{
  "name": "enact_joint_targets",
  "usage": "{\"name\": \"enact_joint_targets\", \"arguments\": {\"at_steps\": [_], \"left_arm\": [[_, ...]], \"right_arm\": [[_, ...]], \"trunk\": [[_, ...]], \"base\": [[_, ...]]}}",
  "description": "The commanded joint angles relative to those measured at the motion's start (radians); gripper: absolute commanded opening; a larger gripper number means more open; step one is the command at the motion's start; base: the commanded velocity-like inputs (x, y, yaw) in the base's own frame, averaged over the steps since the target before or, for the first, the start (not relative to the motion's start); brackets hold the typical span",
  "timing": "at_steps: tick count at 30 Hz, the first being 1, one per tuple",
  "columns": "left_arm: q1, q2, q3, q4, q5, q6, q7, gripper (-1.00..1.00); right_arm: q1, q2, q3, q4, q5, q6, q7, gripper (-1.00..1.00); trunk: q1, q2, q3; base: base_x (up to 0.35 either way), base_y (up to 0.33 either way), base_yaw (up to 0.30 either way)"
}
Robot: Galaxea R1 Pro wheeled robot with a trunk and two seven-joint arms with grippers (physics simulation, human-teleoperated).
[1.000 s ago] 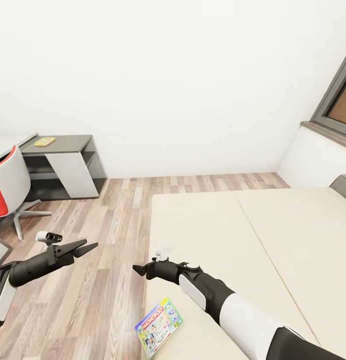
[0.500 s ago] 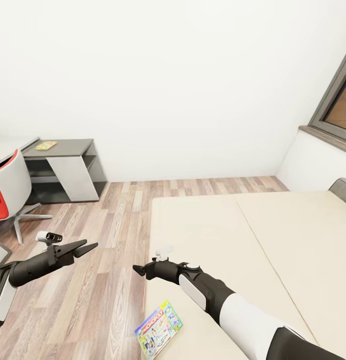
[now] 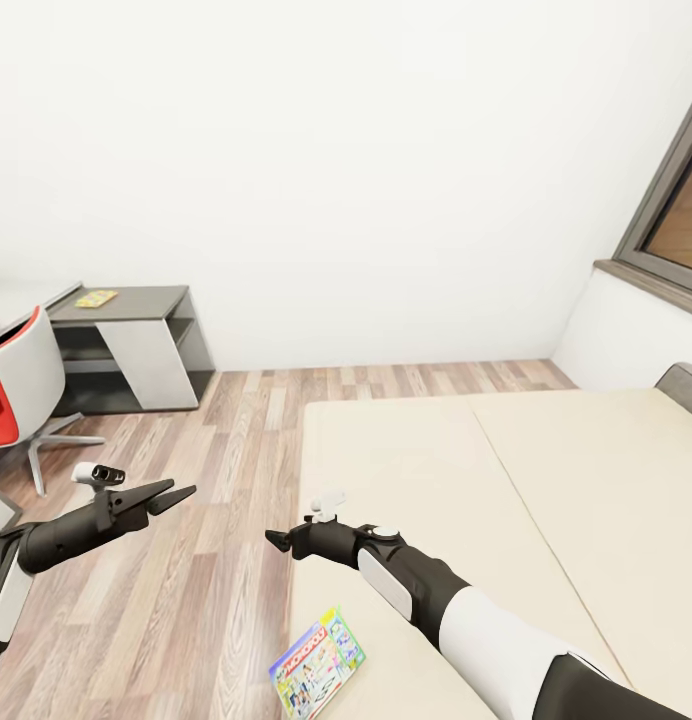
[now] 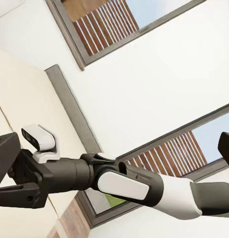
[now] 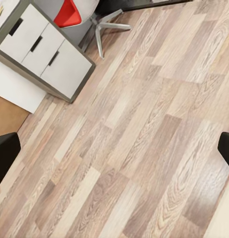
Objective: Put all the toys in the child's room - the three board games (two on the bed and one on the table), the two jigsaw puzzles on the table, and the tennis ball on the table - inside the toy box on the table in the child's room.
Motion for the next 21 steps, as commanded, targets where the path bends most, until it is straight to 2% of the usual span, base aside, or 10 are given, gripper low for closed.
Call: {"name": "enact_joint_targets", "arguments": {"at_steps": [1, 21], "left_arm": [[-0.001, 0.000, 0.000, 0.000, -0.001, 0.011, -0.004, 1.00], [-0.001, 0.000, 0.000, 0.000, -0.001, 0.011, -0.004, 1.00]], "right_arm": [[-0.001, 0.000, 0.003, 0.000, -0.009, 0.004, 0.001, 1.00], [-0.001, 0.000, 0.003, 0.000, -0.009, 0.002, 0.001, 1.00]], "trunk": [[0.001, -0.002, 0.000], [0.001, -0.002, 0.032]], "base": [[0.000, 0.000, 0.000], [0.000, 0.000, 0.000]]}}
